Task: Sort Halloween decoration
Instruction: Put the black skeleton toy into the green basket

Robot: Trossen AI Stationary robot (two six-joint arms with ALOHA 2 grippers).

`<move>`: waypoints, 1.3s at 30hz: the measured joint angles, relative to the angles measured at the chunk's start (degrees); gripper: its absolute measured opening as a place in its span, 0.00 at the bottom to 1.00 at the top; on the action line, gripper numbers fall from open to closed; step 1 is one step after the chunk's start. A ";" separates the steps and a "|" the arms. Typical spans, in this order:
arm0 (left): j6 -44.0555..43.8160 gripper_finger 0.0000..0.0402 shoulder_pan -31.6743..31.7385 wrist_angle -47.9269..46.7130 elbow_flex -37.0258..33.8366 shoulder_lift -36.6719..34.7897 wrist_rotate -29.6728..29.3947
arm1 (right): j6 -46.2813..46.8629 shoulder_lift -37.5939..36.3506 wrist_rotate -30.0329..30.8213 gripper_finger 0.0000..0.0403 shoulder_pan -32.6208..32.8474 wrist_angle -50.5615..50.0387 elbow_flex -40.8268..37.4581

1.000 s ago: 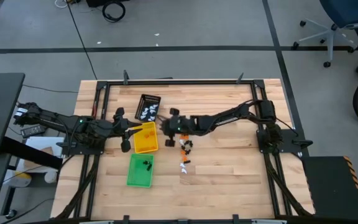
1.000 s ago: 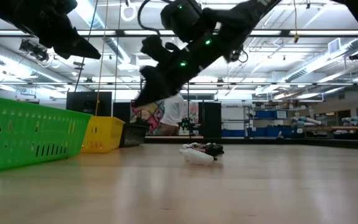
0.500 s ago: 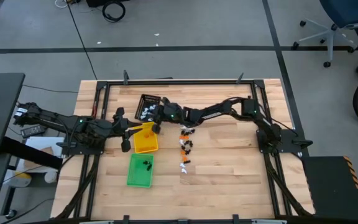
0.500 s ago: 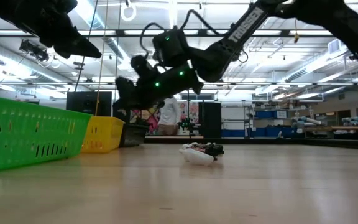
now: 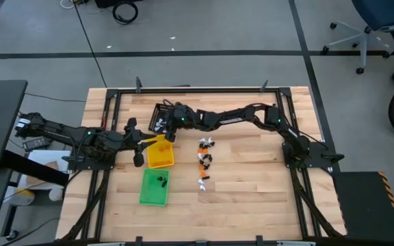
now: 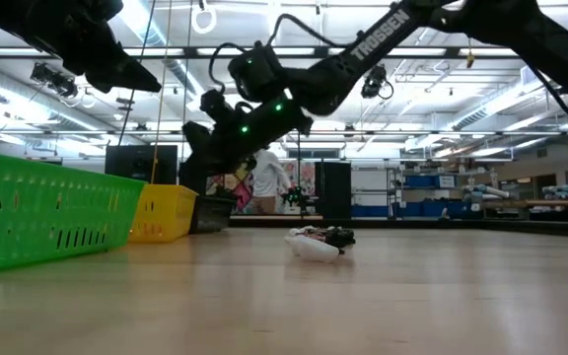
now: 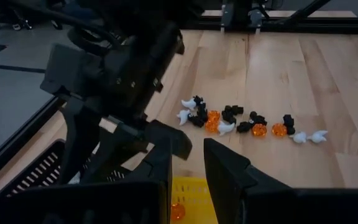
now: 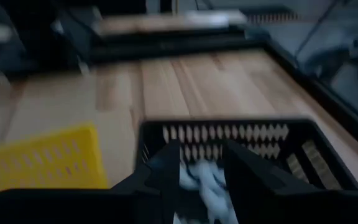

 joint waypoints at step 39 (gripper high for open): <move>9.19 0.17 -0.06 10.63 0.00 0.00 0.70 | 10.66 -23.73 8.41 0.52 8.46 -48.70 -19.14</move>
